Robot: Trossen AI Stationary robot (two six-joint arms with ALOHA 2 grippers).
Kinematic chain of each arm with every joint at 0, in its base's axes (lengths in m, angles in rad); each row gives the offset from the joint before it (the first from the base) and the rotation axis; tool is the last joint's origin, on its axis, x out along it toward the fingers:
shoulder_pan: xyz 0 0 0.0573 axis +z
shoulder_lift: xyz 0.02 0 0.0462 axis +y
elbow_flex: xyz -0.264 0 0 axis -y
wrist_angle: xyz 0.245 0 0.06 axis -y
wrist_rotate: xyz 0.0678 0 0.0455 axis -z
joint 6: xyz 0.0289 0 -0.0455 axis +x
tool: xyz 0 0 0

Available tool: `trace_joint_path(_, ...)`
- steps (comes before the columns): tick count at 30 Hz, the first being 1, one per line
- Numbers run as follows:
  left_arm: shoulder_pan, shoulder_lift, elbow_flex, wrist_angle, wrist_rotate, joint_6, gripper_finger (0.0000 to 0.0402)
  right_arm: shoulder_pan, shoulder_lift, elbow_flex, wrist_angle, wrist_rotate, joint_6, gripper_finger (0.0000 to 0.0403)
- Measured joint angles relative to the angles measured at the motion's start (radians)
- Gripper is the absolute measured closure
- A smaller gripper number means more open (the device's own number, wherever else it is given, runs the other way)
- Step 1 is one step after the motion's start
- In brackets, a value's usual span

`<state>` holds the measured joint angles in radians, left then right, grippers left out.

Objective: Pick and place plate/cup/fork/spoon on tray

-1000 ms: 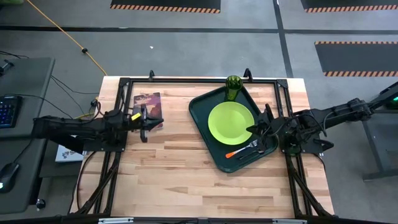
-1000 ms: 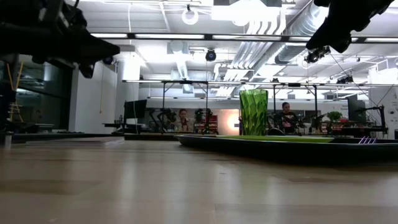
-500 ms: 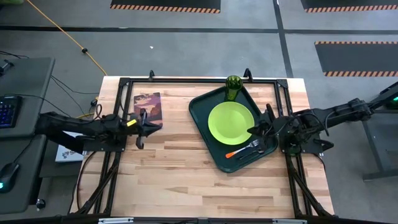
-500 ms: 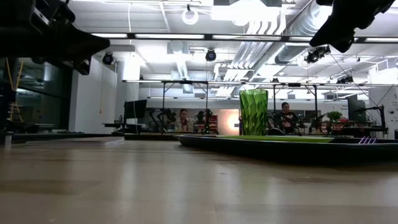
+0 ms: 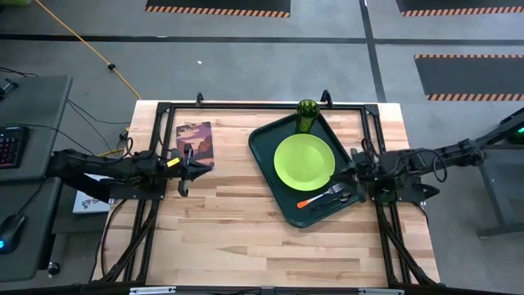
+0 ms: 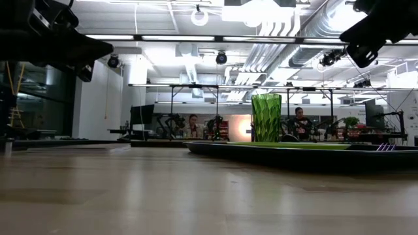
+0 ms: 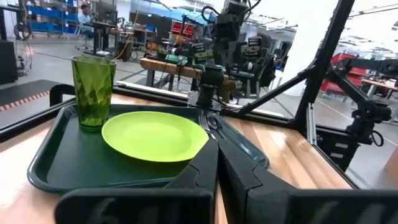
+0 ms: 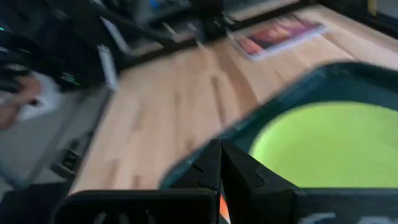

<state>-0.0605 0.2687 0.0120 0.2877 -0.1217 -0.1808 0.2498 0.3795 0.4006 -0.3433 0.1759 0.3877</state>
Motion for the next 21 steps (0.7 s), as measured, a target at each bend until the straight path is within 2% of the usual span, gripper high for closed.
trace_joint_path(4, 0.001, 0.000, 0.000, -0.001, -0.001, 0.000, 0.0401, -0.090, -0.096, -0.056, 0.060, -0.084, -0.077, 0.0403)
trace_joint_path(10, 0.001, 0.000, 0.000, -0.004, -0.001, 0.000, 0.0401, -0.205, -0.158, -0.061, 0.052, -0.161, -0.188, 0.0403)
trace_joint_path(17, 0.001, 0.001, 0.000, -0.004, -0.001, 0.000, 0.0401, -0.218, -0.192, -0.242, 0.323, -0.181, -0.239, 0.0403)
trace_joint_path(21, 0.001, 0.001, 0.000, -0.004, -0.001, 0.000, 0.0401, -0.218, -0.199, -0.322, 0.383, -0.180, -0.251, 0.0403)
